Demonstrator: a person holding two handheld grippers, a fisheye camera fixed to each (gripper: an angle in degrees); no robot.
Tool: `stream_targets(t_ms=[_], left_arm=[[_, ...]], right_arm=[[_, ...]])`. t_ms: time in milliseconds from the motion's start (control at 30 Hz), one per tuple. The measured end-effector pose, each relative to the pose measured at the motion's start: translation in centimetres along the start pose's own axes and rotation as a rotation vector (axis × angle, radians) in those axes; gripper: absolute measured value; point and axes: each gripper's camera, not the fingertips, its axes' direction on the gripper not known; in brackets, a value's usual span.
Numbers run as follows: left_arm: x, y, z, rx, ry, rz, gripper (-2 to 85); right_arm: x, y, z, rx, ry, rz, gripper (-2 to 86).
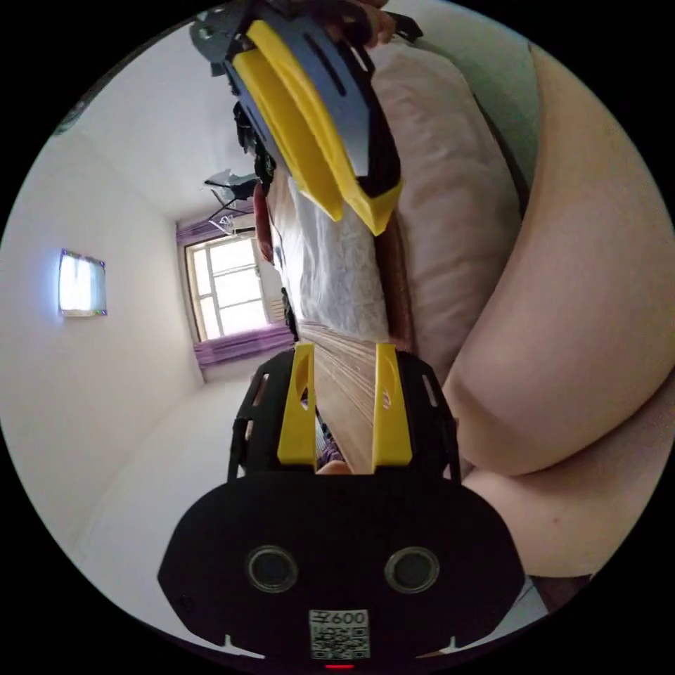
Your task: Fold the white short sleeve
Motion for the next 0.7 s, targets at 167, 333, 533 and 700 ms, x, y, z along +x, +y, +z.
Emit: stream_targets(t_ms=[167,333,533,700], left_arm=[[3.8,0.4,-0.8,0.001,0.082,-0.105,11.8],[8.0,0.6,-0.8,0.013,0.032,-0.078,11.4],[11.2,1.8,1.4,0.037,0.038,-0.114,9.8],[12.8,4.1,2.4,0.037,0.034,-0.171,4.5]], right_arm=[[1.2,2.0,-1.0,-0.009,-0.002,-0.001,7.6],[1.9,3.5,-1.0,-0.010,-0.015,0.030,7.6],[1.4,4.7,-1.6,0.004,-0.020,0.024,7.6],[-0.1,5.9,-1.6,0.029,0.145,-0.041,8.7]])
